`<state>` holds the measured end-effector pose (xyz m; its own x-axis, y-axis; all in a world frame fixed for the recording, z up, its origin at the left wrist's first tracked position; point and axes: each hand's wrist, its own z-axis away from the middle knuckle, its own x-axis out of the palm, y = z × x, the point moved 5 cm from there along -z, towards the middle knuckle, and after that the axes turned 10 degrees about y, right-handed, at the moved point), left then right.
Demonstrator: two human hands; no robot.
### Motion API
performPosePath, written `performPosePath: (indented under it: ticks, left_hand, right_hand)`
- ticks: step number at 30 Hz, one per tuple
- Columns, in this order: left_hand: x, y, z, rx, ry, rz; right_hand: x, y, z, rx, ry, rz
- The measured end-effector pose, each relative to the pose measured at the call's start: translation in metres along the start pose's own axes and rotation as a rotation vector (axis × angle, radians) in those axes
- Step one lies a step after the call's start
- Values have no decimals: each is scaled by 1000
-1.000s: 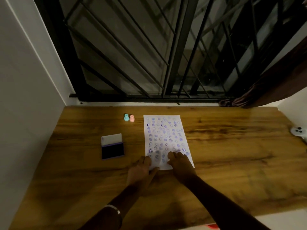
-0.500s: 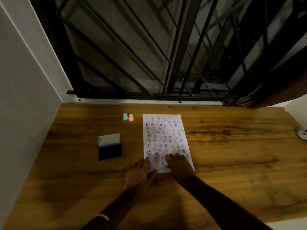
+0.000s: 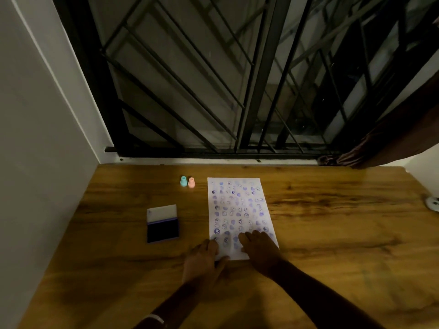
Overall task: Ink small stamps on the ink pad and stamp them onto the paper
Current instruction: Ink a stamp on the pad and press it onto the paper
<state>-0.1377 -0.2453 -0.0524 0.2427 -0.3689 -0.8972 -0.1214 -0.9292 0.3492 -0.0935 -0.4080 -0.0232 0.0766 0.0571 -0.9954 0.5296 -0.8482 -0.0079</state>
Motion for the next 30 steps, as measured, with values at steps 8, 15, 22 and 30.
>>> performPosePath:
  ticks: [8,15,22,30]
  left_hand:
    - [-3,-5,-5,-71,-59,131]
    - [-33,-21,-15,-594,5,705]
    - [-48,-46,-19,-1174,22,1428]
    - [-49,-59,-23,-1184,-111,1654]
  right_hand:
    - [-21,-4,-11,-36,167,46]
    - [-37,-46,-31,-43,219,-95]
    - [-41,-96,-57,-57,252,-218]
    - [-42,-134,-76,-119,274,-277]
